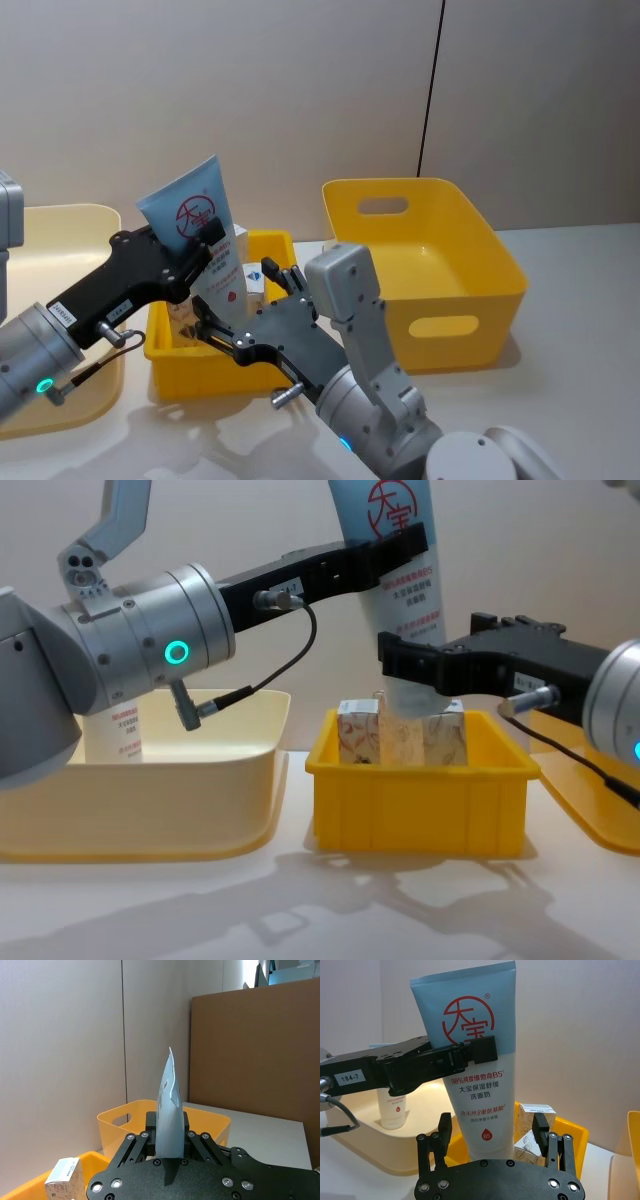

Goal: Bimanual collaborative sorting of washing and personal care products

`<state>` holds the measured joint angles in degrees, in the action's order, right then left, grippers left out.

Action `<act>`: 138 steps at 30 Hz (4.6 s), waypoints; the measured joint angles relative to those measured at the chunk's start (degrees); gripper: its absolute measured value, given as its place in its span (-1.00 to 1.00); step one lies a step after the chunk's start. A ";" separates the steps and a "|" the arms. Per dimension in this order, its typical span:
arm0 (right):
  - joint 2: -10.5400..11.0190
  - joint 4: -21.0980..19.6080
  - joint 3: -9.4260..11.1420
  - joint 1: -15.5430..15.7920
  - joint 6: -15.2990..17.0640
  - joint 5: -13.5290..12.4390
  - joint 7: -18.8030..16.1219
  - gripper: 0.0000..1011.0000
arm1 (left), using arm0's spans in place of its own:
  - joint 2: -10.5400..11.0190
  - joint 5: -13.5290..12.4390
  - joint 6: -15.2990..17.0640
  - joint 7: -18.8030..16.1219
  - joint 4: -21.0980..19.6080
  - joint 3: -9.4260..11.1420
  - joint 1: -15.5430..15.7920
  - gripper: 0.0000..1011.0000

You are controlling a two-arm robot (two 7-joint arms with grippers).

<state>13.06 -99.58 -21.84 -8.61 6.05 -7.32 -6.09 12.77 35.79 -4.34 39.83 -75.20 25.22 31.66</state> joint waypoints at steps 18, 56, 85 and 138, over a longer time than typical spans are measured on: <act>-2.96 5.02 -1.20 -4.14 -0.50 3.36 1.02 0.98 | 0.00 0.00 0.00 0.01 0.00 0.00 0.00 -0.51; -4.53 8.48 -2.24 -6.71 -0.77 4.79 0.00 0.27 | 0.00 0.01 0.01 0.00 0.00 0.01 0.00 -0.11; -3.32 5.13 1.87 -3.38 -1.32 5.82 3.17 -0.01 | -0.01 0.00 0.01 0.00 0.00 0.00 0.00 0.98; -2.65 5.49 18.07 -2.95 0.62 8.30 13.59 -0.01 | -0.01 0.00 0.01 0.00 0.00 0.00 0.00 0.98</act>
<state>10.41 -94.08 -3.77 -11.56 6.68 0.98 7.50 12.76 35.79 -4.33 39.83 -75.20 25.22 31.66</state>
